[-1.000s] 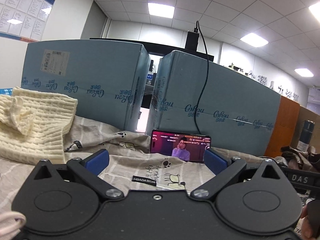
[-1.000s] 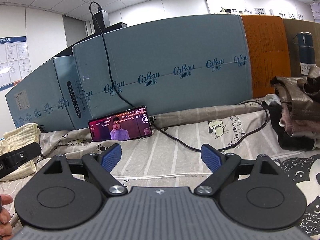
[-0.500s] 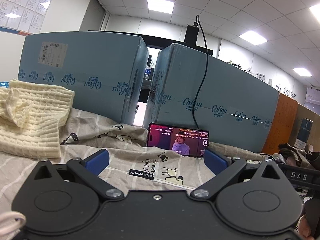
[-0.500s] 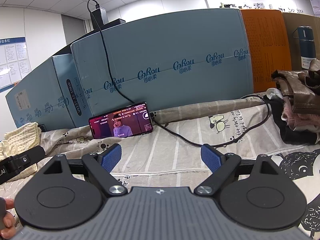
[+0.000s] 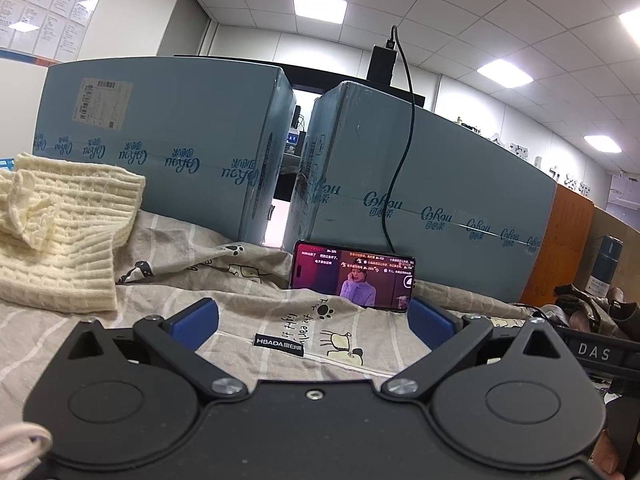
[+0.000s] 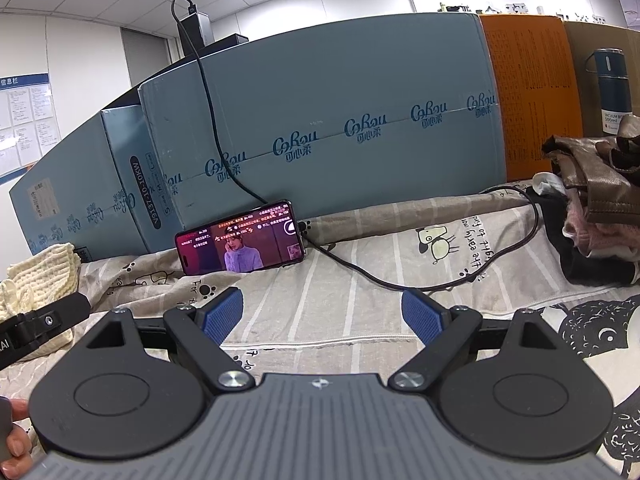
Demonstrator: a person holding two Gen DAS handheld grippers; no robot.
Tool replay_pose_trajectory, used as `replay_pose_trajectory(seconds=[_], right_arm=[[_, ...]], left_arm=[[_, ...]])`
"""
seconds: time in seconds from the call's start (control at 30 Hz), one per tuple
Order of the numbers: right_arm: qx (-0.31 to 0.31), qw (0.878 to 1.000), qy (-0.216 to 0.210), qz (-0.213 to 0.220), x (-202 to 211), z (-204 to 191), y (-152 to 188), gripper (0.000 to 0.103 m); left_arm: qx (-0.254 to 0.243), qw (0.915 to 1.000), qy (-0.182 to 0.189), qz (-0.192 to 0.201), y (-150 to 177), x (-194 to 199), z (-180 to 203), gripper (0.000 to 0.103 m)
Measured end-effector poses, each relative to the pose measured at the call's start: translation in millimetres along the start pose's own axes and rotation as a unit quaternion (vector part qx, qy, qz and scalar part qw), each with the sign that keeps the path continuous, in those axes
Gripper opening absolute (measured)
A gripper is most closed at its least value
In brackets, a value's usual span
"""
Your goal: Fold clothes
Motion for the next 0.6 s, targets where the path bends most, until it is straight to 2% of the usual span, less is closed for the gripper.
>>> replay_pose_trajectory(seconds=[0.6], right_arm=[[-0.001, 1.000, -0.002, 0.004, 0.4, -1.5, 0.1, 0.085]], left_arm=[[-0.003, 1.0000, 0.000, -0.003, 2.9, -0.5, 1.3, 0.103]])
Point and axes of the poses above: each gripper's, at about its wrist camera, not at the fingertips, and x roughly against the way its jaws point, z to its right, y to its underside, the point moved 5 cm from there along -x, roughly the way its jaws point, and after that the axes turned 9 degrees about -x, right-handed, at the moved point
